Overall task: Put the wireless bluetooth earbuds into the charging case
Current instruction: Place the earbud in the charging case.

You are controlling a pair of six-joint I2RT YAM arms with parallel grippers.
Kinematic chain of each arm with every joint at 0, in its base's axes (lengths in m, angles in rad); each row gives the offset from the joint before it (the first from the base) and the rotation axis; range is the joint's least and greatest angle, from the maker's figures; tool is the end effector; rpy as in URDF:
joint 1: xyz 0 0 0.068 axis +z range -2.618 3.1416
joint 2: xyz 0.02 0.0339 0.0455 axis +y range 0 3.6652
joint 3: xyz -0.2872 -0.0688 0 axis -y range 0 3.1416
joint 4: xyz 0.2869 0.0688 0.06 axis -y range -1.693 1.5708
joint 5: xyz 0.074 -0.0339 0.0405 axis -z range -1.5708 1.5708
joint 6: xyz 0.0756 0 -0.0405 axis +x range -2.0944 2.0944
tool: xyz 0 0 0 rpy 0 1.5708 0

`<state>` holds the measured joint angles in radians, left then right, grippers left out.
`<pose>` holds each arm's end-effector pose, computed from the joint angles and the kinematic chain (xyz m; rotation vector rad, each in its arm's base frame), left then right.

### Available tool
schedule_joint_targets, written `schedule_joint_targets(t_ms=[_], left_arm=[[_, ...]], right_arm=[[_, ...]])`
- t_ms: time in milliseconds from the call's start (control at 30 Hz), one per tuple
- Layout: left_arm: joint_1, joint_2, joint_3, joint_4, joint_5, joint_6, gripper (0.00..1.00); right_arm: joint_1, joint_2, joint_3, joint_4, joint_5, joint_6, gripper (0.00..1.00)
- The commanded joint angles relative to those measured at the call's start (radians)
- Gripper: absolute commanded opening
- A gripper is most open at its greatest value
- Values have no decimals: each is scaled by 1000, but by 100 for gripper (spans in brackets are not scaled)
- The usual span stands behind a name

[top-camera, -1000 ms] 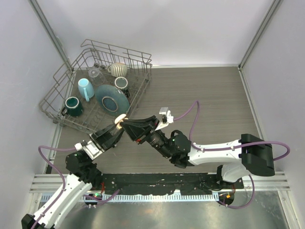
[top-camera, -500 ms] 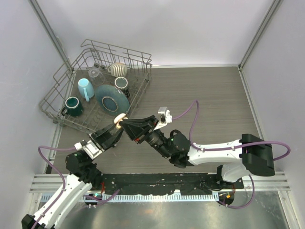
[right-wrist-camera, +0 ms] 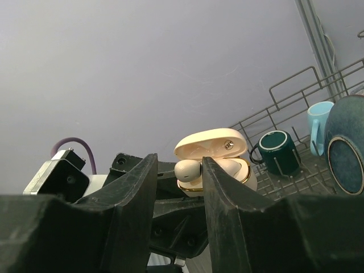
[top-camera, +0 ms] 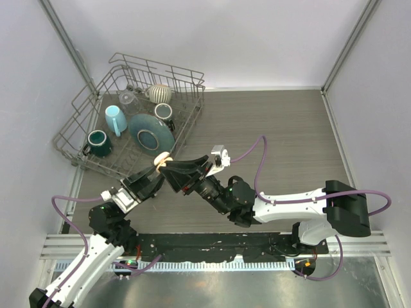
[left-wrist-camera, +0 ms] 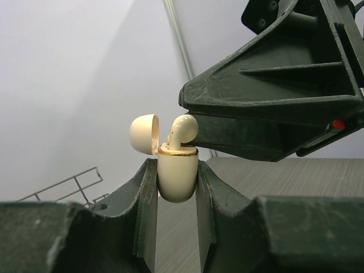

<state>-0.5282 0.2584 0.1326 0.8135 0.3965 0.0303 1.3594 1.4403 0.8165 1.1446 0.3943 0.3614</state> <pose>0.1110 -0.0986 0.3017 0.6063 0.7481 -0.6345 0.1071 0.3608 0.3509 -0.1980 1.1751 1.3278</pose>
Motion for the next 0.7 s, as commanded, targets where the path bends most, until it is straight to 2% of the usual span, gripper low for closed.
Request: schedule_joint_targets(t_ms=[0,467,667], left_arm=[[0,-11,10,79,-7,-4,0],[0,-18,12,72,-7,-3,0],[0,-11,10,73,-4,0,0]], right_arm=[[0,-11,23,12,40,-21,46],[0,-31,6,89,12,-15,68],[0,-55,6,101,-12,-27,71]])
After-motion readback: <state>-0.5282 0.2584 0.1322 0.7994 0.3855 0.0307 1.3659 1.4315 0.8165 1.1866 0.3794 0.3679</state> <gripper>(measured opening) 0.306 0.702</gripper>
